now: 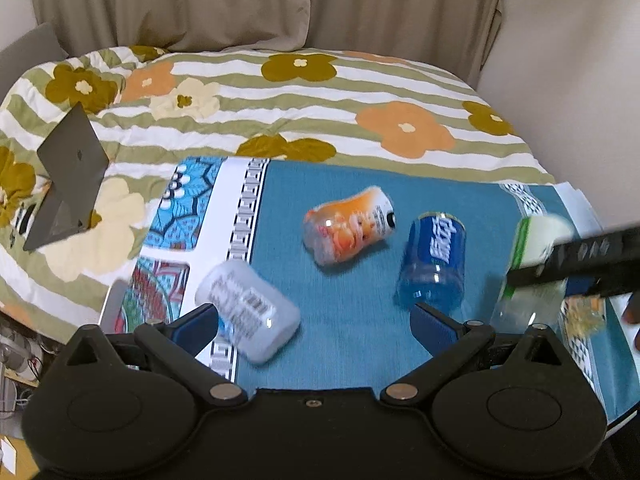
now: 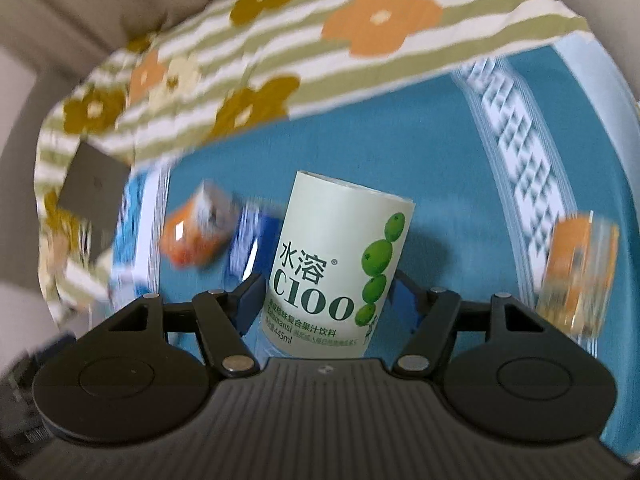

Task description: Flip cup upright

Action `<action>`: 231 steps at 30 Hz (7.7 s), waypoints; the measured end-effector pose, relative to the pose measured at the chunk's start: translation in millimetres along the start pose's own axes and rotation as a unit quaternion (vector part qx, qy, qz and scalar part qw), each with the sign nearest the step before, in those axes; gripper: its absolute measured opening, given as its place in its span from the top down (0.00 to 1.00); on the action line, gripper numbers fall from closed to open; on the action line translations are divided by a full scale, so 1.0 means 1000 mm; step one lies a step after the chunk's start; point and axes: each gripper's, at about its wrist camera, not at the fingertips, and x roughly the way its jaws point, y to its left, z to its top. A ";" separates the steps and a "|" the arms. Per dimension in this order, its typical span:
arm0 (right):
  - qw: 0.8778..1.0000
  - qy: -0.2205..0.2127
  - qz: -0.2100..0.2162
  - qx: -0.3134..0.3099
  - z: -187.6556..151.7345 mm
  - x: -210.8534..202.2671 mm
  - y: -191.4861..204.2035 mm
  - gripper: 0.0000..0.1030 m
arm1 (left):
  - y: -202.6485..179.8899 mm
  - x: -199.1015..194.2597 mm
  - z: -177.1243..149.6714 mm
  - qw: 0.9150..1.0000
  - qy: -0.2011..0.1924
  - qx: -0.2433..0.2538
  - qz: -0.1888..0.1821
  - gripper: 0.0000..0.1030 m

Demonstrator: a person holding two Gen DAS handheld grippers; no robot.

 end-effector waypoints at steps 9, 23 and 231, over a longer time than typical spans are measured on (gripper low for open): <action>0.997 0.069 -0.012 -0.041 -0.074 0.019 0.025 0.20 | 0.015 -0.011 -0.034 1.000 0.011 -0.004 -0.004 0.00; 0.995 0.080 -0.021 -0.053 -0.072 0.048 0.028 0.20 | 0.019 -0.010 -0.047 1.000 0.021 -0.005 -0.001 0.00; 0.967 -0.175 -0.133 -0.126 -0.175 -0.151 -0.005 0.00 | -0.070 -0.115 -0.094 0.993 -0.107 0.058 0.008 0.00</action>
